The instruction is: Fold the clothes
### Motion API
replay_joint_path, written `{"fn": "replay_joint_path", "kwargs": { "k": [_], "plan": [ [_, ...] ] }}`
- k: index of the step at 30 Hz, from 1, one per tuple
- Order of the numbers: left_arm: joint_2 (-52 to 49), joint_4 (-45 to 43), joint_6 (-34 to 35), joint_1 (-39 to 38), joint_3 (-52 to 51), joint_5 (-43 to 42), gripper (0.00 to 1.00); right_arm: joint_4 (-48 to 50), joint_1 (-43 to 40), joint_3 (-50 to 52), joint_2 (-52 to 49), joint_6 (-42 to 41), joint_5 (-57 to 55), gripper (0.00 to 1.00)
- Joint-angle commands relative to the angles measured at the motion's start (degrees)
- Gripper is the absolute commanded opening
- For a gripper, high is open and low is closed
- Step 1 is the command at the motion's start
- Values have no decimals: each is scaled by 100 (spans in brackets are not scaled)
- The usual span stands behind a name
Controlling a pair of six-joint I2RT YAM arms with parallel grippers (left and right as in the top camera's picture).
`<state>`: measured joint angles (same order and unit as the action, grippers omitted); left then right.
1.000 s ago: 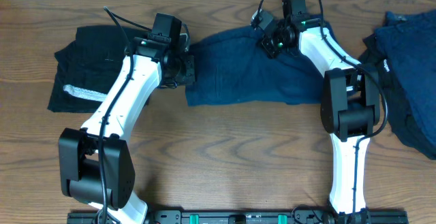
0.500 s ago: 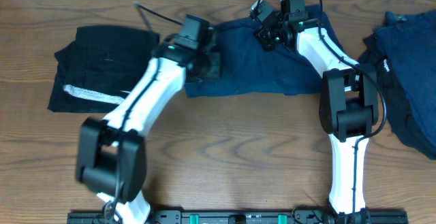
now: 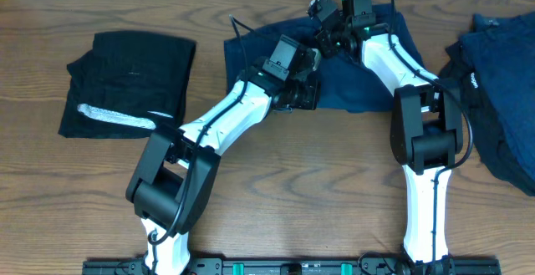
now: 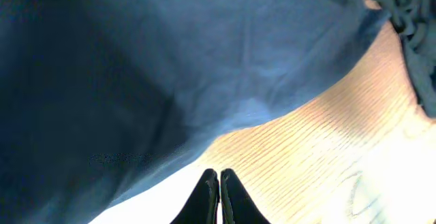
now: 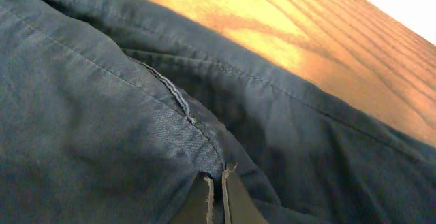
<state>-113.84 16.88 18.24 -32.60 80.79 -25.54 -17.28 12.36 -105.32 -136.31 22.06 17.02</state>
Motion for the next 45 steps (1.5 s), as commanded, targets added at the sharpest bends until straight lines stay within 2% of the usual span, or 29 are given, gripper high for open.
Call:
{"fn": "replay_joint_path", "kwargs": {
  "k": [1, 4, 20, 28, 40, 45],
  "plan": [
    [20, -125, 46, -83, -17, 13, 6, 140, 59, -74, -179, -164, -118, 1],
    [-170, -284, 44, -166, -17, 280, 6, 299, 68, -74, -328, -289, -127, 1],
    [-601, -1200, 28, -216, -17, 247, 6, 638, 68, -74, -538, -450, -334, 1],
    [-1023, -1287, 28, -221, -17, 243, 6, 922, 70, -74, -538, -479, -509, 1],
    [-942, -1526, 24, -221, -15, 238, 6, 1069, 85, -74, -540, -675, -667, 1],
    [-896, -1980, 9, -221, -15, 247, 6, 1040, 85, -74, -540, -686, -651, 1]
  ]
}}
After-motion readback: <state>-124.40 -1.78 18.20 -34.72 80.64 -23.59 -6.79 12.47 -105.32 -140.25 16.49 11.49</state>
